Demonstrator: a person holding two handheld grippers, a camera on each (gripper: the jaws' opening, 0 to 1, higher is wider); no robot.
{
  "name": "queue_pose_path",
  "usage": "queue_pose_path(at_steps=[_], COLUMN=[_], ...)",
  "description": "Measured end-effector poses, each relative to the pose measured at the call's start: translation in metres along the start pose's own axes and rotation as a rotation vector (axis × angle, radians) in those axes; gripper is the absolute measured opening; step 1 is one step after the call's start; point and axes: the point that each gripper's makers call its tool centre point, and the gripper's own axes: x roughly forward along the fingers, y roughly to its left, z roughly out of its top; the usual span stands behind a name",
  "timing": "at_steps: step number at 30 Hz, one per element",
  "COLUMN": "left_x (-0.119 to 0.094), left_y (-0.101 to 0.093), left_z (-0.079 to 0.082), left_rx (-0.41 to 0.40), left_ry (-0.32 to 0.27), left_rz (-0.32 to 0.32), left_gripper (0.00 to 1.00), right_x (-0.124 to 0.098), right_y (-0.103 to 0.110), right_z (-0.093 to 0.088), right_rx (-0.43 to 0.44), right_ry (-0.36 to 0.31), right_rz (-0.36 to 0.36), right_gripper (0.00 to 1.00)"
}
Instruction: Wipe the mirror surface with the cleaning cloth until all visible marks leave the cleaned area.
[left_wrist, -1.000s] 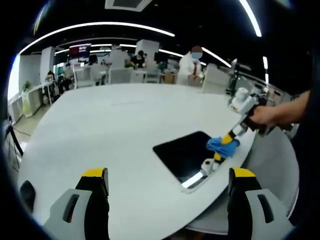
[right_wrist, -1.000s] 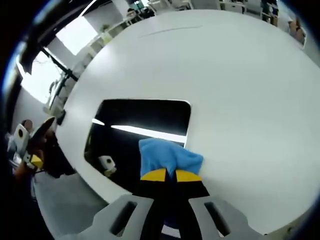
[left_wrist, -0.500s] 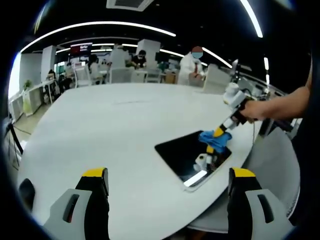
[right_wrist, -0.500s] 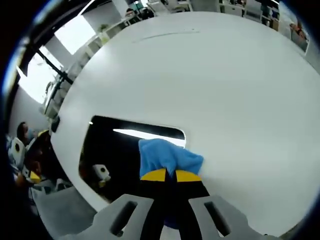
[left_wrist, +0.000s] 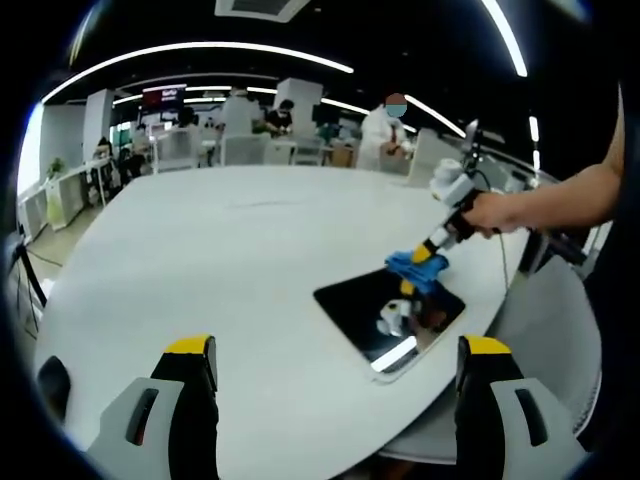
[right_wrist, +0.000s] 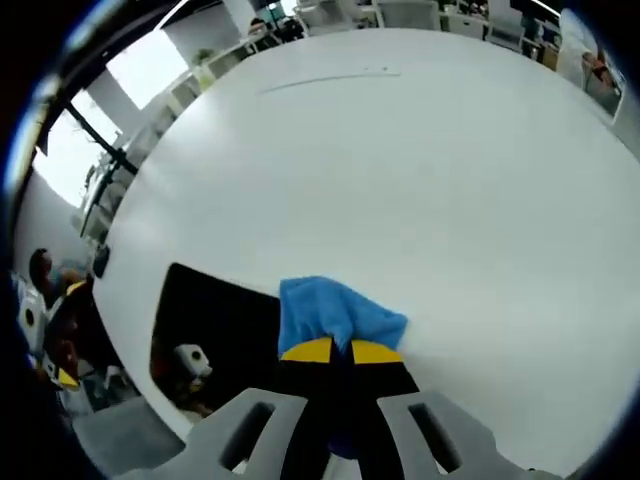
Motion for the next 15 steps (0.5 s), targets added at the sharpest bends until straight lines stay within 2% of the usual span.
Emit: queue_pose_path(at_steps=[4, 9, 12, 15], left_x=[0.001, 0.002, 0.002, 0.000], left_y=[0.000, 0.000, 0.001, 0.002], left_z=[0.001, 0.001, 0.003, 0.004], left_rx=[-0.001, 0.000, 0.000, 0.002], left_ry=[-0.004, -0.005, -0.008, -0.013], left_rz=[0.001, -0.001, 0.000, 0.002], left_gripper=[1.00, 1.00, 1.00, 1.00], right_x=[0.003, 0.003, -0.004, -0.022], right_y=[-0.002, -0.002, -0.006, -0.020], right_z=[0.008, 0.006, 0.005, 0.004], right_rx=[0.008, 0.005, -0.002, 0.018], right_ry=[-0.006, -0.017, -0.038, -0.065], right_rz=[-0.003, 0.004, -0.008, -0.023], right_gripper=[0.00, 0.00, 0.00, 0.00])
